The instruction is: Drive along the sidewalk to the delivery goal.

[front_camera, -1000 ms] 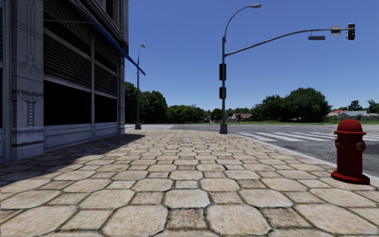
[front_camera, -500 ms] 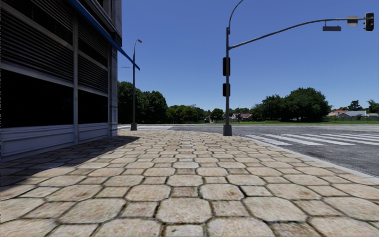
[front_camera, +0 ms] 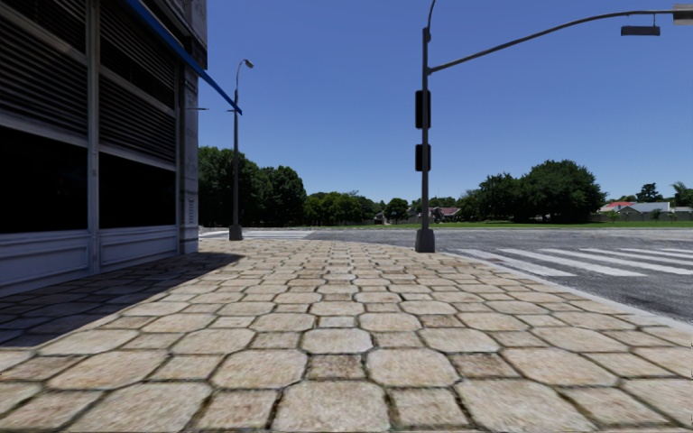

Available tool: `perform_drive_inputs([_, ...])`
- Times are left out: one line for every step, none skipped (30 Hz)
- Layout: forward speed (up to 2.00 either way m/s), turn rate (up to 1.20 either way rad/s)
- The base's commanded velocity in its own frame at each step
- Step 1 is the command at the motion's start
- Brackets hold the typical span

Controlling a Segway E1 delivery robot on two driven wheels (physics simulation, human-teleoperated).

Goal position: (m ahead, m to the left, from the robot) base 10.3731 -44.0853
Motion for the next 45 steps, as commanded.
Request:
perform_drive_inputs([2.00,0.00])
perform_drive_inputs([2.00,0.00])
perform_drive_inputs([2.00,0.00])
perform_drive_inputs([2.00,0.00])
perform_drive_inputs([2.00,0.00])
perform_drive_inputs([2.00,0.00])
perform_drive_inputs([2.00,0.00])
perform_drive_inputs([2.00,0.00])
perform_drive_inputs([2.00,0.00])
perform_drive_inputs([2.00,0.00])
perform_drive_inputs([2.00,0.00])
perform_drive_inputs([2.00,0.00])
perform_drive_inputs([2.00,0.00])
perform_drive_inputs([2.00,-0.07])
perform_drive_inputs([2.00,-0.12])
perform_drive_inputs([2.00,-0.13])
perform_drive_inputs([2.00,-0.14])
perform_drive_inputs([2.00,-0.14])
perform_drive_inputs([2.00,-0.18])
perform_drive_inputs([2.00,-0.22])
perform_drive_inputs([2.00,-0.25])
perform_drive_inputs([2.00,-0.25])
perform_drive_inputs([2.00,-0.25])
perform_drive_inputs([2.00,-0.25])
perform_drive_inputs([1.95,-0.26])
perform_drive_inputs([1.86,-0.26])
perform_drive_inputs([1.78,-0.26])
perform_drive_inputs([1.69,-0.26])
perform_drive_inputs([1.67,-0.26])
perform_drive_inputs([1.66,-0.26])
perform_drive_inputs([1.66,-0.26])
perform_drive_inputs([1.66,-0.26])
perform_drive_inputs([1.66,-0.26])
perform_drive_inputs([1.66,-0.26])
perform_drive_inputs([1.66,-0.26])
perform_drive_inputs([1.66,-0.27])
perform_drive_inputs([1.66,-0.32])
perform_drive_inputs([1.66,-0.34])
perform_drive_inputs([1.66,-0.34])
perform_drive_inputs([1.66,-0.34])
perform_drive_inputs([1.66,-0.34])
perform_drive_inputs([1.66,-0.34])
perform_drive_inputs([1.66,-0.35])
perform_drive_inputs([1.66,-0.35])
perform_drive_inputs([1.66,-0.35])
